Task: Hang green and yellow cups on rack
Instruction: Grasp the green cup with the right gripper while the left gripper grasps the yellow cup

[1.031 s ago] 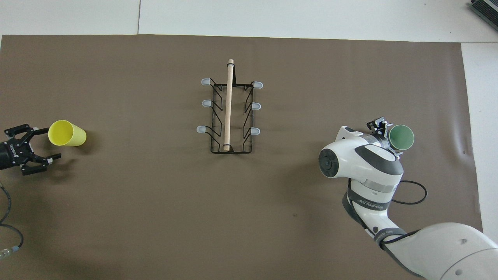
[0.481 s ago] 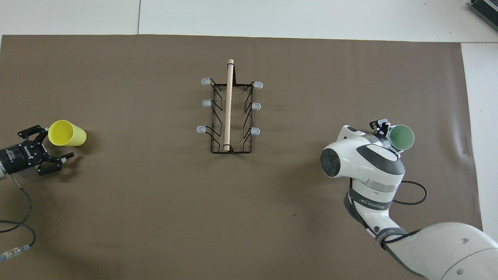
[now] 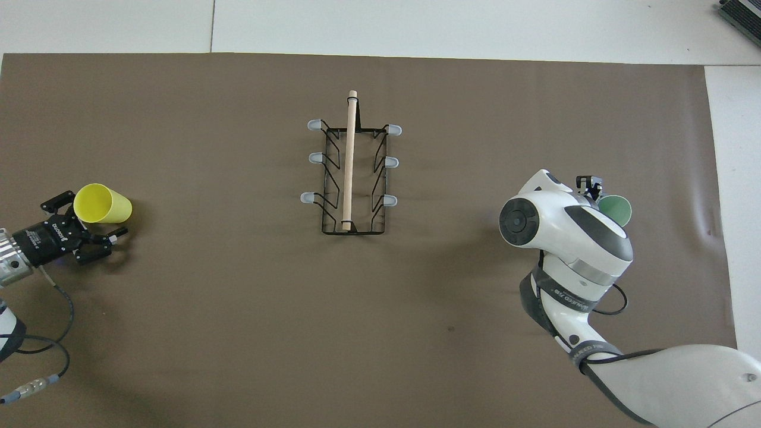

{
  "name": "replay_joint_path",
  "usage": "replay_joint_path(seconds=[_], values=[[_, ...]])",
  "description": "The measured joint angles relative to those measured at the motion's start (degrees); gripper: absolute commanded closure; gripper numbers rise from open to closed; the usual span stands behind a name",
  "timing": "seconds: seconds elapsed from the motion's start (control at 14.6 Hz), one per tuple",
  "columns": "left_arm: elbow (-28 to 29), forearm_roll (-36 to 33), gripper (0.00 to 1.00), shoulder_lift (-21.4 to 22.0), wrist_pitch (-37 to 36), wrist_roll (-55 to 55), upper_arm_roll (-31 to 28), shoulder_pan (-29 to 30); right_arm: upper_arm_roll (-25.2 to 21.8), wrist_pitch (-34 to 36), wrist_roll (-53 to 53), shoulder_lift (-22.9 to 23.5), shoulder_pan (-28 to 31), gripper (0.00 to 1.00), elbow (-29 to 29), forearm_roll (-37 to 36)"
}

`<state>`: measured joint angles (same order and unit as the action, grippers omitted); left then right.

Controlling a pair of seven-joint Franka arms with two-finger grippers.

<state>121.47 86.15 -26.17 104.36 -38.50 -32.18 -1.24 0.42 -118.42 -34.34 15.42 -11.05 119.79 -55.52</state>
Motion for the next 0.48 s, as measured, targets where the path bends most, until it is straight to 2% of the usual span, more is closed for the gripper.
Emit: replay_joint_path(seconds=[0.27,0.48], values=[[0.1,0.6,0.00,0.6,0.1,0.3,0.7,0.0,0.0,0.0,-5.5,-4.3,1.6,1.00,-3.6,17.2],[0.2,2.1,0.00,0.6,2.8,0.4,2.0,-0.1,0.0,0.0,-7.9,-6.3,2.4,1.00,-5.3,27.4]])
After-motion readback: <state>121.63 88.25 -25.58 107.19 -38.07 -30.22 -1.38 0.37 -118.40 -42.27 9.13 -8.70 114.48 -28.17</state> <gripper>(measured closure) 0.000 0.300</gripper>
